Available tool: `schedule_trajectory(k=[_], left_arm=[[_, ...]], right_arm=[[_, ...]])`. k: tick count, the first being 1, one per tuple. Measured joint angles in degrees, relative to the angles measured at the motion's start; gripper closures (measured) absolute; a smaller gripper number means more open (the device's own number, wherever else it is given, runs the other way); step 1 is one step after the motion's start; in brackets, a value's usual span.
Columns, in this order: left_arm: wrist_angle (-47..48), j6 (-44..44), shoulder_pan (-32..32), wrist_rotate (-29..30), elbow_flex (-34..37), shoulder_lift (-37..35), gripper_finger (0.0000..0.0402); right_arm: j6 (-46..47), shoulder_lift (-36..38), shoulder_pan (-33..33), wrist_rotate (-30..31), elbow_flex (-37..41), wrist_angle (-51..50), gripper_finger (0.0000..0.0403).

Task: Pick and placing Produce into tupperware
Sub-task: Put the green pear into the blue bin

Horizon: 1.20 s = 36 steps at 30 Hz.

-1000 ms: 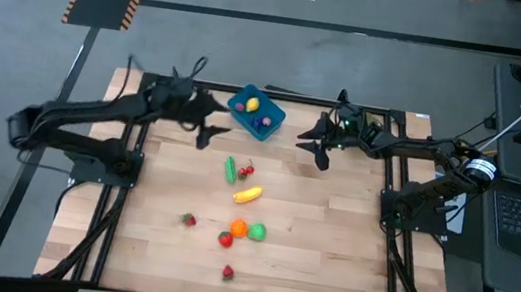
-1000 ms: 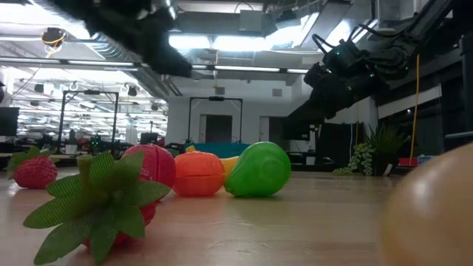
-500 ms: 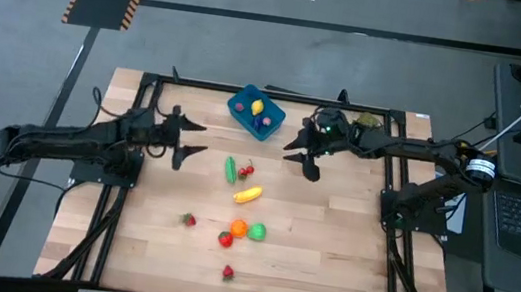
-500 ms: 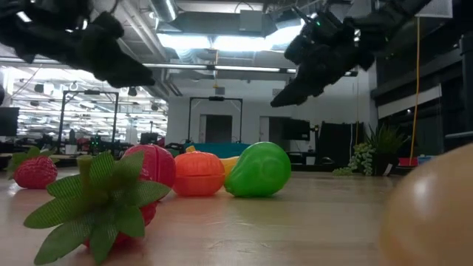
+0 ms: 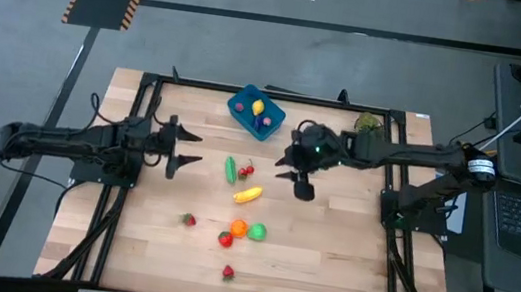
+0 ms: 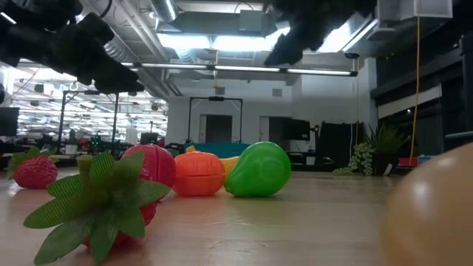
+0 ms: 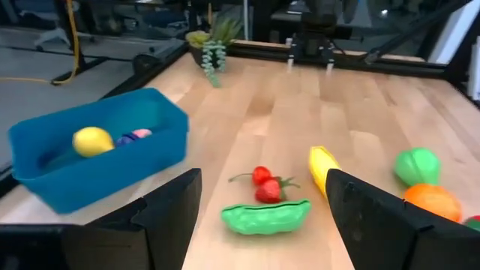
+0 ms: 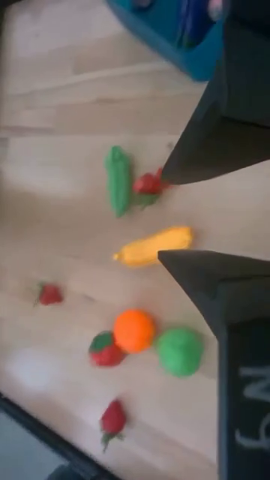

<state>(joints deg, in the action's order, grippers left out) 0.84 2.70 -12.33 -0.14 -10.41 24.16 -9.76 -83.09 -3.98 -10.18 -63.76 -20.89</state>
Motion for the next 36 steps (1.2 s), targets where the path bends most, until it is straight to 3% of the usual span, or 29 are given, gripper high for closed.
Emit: schedule_trajectory(k=[5,13,24,36], left_arm=[[0.0,0.3,2.4,0.0,0.0,0.0,0.0123],[0.0,1.4,5.7,0.5,0.0,0.0,0.0123],[3.7,1.4,10.4,5.2,0.0,0.0,0.0123],[6.5,1.6,12.4,5.2,0.0,0.0,0.0123]], right_arm=[[5.8,0.0,6.8,5.9,-1.3,0.0,0.0198],[12.7,-2.8,14.8,7.9,-1.3,1.1,0.0123],[21.1,-11.3,19.0,8.6,-3.3,4.4,0.0124],[21.5,-26.5,19.8,6.6,-22.0,-13.0,0.0124]])
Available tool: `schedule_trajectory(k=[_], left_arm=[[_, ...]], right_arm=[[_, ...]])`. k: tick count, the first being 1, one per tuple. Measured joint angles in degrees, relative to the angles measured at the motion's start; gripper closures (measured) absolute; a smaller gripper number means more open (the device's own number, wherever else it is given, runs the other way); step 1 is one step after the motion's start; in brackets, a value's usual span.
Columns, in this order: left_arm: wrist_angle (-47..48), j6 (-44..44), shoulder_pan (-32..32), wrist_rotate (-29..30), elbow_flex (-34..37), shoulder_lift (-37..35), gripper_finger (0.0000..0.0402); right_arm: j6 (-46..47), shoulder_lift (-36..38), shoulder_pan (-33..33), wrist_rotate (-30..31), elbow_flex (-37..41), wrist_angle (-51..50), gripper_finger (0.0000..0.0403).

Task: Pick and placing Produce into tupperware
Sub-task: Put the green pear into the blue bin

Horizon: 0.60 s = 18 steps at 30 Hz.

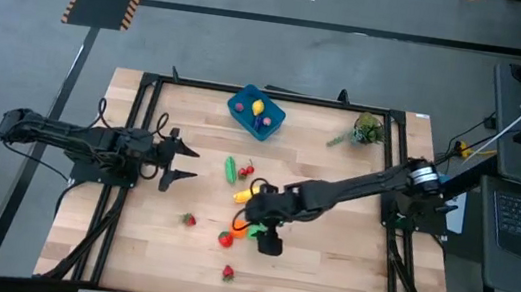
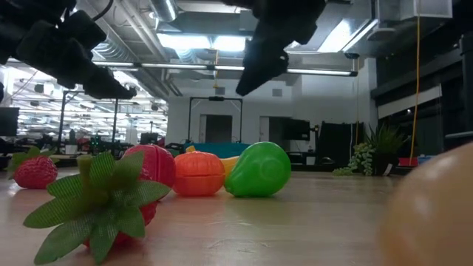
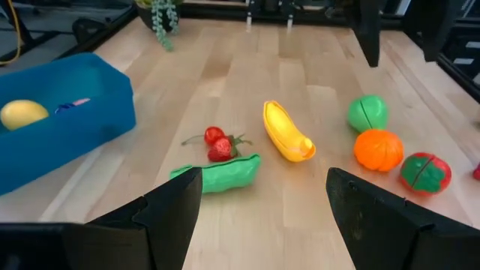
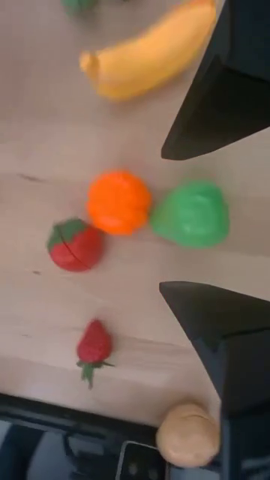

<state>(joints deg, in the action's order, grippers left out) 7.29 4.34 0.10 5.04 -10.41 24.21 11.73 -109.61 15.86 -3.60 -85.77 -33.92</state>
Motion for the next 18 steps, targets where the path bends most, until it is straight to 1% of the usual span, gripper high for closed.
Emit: schedule_trajectory(k=[3,7,18], left_arm=[[0.8,0.0,0.0,0.0,0.0,0.0,0.0123],[1.1,0.0,0.0,0.0,0.0,0.0,0.0123],[1.3,0.0,0.0,0.0,0.0,0.0,0.0123]], right_arm=[[0.0,-3.0,0.0,-2.3,-3.5,-3.0,0.0124],[0.0,-5.7,0.0,-2.7,-6.7,-6.7,0.0124],[-0.3,-10.2,0.0,-2.5,-7.3,-7.6,0.0124]])
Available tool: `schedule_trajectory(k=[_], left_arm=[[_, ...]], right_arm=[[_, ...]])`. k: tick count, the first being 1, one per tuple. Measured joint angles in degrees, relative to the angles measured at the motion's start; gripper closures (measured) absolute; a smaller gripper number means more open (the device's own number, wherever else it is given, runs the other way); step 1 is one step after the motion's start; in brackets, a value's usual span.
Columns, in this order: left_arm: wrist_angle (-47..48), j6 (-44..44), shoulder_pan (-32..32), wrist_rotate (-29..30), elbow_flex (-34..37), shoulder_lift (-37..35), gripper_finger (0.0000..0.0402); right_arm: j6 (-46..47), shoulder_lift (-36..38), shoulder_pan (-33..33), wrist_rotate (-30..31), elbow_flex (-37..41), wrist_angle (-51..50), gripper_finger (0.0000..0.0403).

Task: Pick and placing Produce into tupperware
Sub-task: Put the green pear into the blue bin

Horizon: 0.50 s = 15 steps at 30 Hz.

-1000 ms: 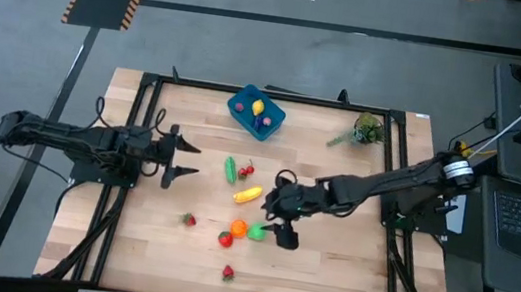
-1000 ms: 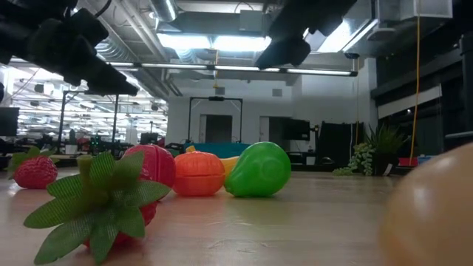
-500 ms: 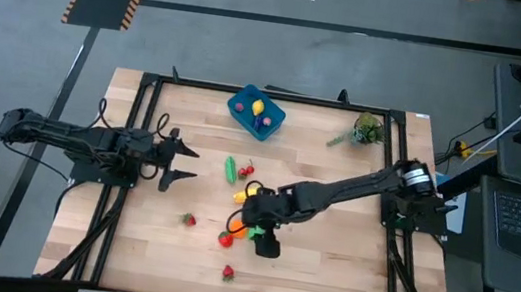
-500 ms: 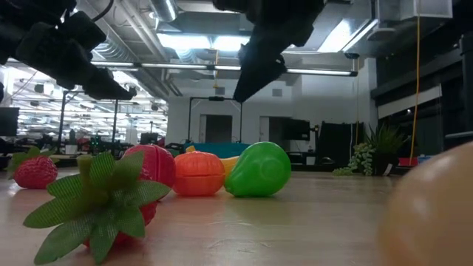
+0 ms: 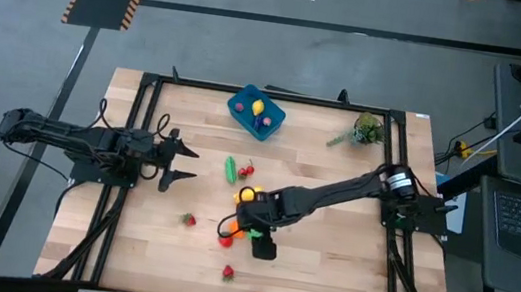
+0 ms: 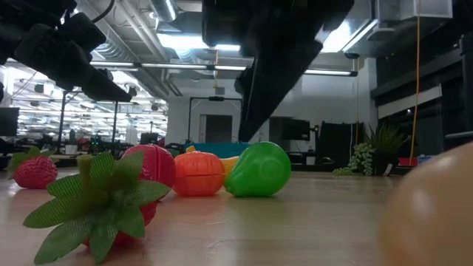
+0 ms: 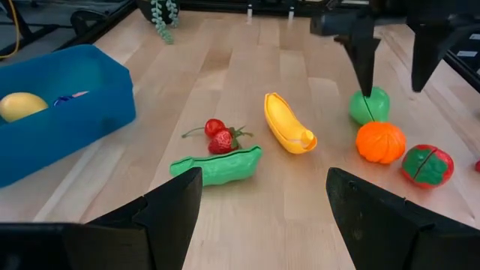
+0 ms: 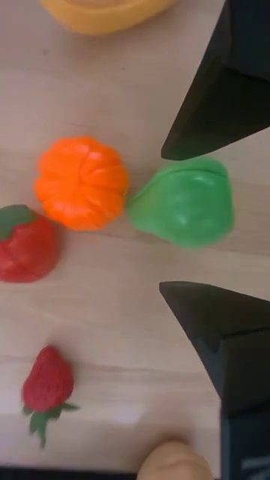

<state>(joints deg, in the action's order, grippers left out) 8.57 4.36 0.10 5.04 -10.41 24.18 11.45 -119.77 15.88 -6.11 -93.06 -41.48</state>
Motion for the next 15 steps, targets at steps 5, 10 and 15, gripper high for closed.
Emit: schedule_trajectory(k=[5,10,15], left_arm=[[0.0,0.0,0.0,0.0,0.0,0.0,0.0123],[0.0,0.0,0.0,0.0,0.0,0.0,0.0123],[0.0,0.0,0.0,0.0,0.0,0.0,0.0123]], right_arm=[[-0.8,-1.7,0.0,0.0,0.0,0.2,0.0124],[-1.3,-2.9,0.0,0.0,0.0,1.2,0.0124],[-1.3,-3.8,0.0,0.0,0.0,1.3,0.0124]])
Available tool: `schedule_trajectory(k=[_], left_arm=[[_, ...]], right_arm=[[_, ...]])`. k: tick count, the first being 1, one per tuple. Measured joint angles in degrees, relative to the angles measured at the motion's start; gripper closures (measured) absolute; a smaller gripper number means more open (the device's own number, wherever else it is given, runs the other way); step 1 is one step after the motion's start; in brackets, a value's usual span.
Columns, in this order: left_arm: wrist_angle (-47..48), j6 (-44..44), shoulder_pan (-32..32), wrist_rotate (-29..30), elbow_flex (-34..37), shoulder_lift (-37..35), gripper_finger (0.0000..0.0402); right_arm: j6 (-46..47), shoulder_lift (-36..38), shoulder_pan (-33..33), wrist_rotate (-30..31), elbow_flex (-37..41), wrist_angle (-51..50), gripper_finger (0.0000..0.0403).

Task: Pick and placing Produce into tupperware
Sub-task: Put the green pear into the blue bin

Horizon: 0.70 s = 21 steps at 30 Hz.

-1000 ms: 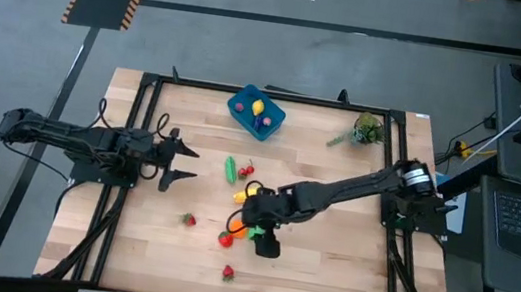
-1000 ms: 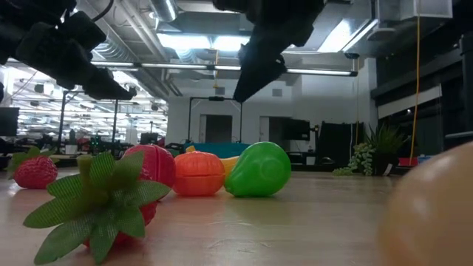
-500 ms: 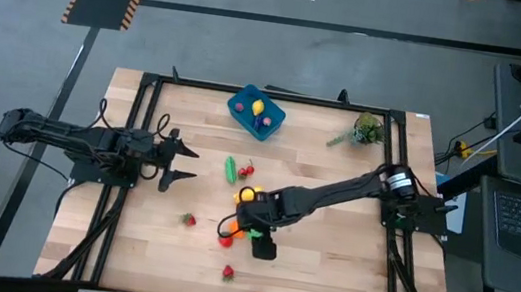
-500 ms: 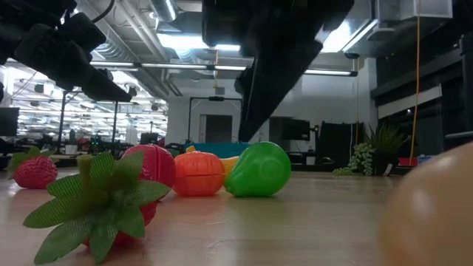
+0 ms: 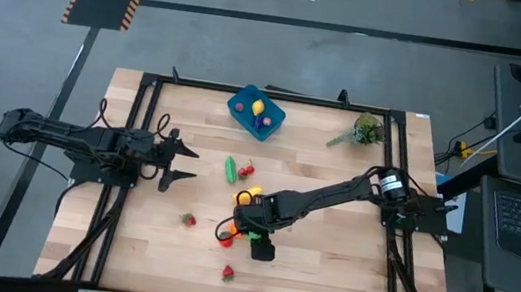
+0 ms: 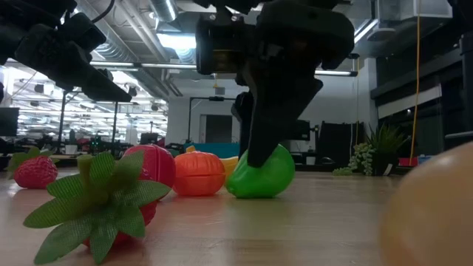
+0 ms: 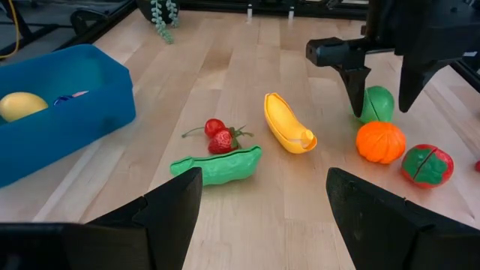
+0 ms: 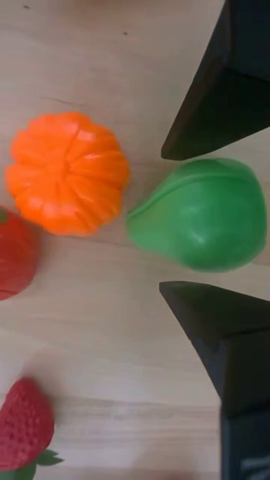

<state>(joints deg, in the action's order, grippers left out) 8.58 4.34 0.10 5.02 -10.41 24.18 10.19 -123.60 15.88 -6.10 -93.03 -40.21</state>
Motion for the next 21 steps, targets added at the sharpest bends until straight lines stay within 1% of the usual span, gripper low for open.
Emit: schedule_trajectory(k=[11,21], left_arm=[[0.0,0.0,0.0,0.0,0.0,0.0,0.0123],[0.0,0.0,0.0,0.0,0.0,0.1,0.0123]], right_arm=[[0.0,-0.1,0.0,0.0,0.0,-1.8,0.0124],[0.2,-0.1,0.0,0.0,1.9,-0.1,0.0124]])
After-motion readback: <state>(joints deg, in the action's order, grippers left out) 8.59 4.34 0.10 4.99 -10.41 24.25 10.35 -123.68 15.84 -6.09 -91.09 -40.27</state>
